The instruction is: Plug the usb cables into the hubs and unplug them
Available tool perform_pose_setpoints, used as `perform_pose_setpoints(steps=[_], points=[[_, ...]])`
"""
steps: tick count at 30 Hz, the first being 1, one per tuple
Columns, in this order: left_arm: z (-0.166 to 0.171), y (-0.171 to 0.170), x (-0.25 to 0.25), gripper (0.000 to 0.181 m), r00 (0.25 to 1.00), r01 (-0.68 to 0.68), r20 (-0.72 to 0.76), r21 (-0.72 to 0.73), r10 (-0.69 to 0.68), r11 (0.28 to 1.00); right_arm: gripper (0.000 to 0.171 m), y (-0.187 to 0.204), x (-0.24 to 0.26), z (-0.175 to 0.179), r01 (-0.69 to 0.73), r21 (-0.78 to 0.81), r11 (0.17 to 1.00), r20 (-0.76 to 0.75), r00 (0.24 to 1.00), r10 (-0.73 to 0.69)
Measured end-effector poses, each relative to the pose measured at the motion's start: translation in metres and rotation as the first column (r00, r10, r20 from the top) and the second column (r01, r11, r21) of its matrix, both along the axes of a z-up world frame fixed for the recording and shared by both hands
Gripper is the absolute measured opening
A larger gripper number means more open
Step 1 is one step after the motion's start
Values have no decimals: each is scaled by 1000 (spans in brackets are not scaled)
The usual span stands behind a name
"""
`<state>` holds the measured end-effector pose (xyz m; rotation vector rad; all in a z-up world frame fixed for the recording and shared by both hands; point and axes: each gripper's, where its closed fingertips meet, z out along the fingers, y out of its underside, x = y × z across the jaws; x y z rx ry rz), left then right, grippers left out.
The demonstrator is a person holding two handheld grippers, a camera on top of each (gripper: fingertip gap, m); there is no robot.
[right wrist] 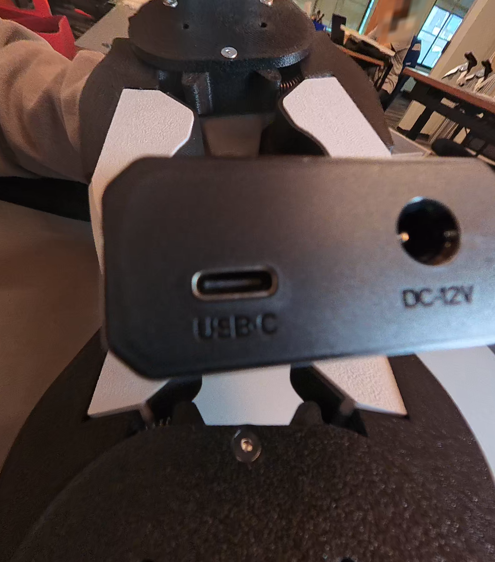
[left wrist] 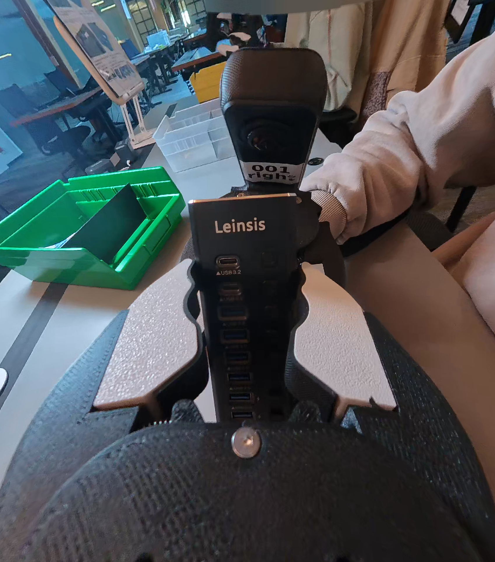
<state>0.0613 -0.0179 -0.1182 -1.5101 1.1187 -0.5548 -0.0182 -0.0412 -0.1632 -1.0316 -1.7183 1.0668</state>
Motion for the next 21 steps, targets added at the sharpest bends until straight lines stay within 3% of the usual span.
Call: perform_pose_setpoints(steps=[1, 10, 15, 18, 21], points=[[1, -1, 0, 61, 1000, 8, 6, -3, -8, 1000, 72, -1, 0, 1, -1, 1, 1000, -10, 1000, 1], [3, -5, 1, 61, 1000, 21, 9, -43, -20, 999, 71, -4, 1, 6, -9, -26, 1000, -43, 999, 8], [43, 1, -27, 60, 980, -14, 199, -71, 28, 997, 71, 9, 4, 17, -1, -139, 990, -89, 996, -12], [69, 10, -69, 57, 957, -124, 259, -30, 128, 992, 70, 18, 7, 26, 6, -186, 983, -120, 992, -29], [79, 26, -134, 54, 919, -345, 203, 4, 337, 939, 71, 29, 12, 36, 35, -164, 986, -143, 988, -59]])
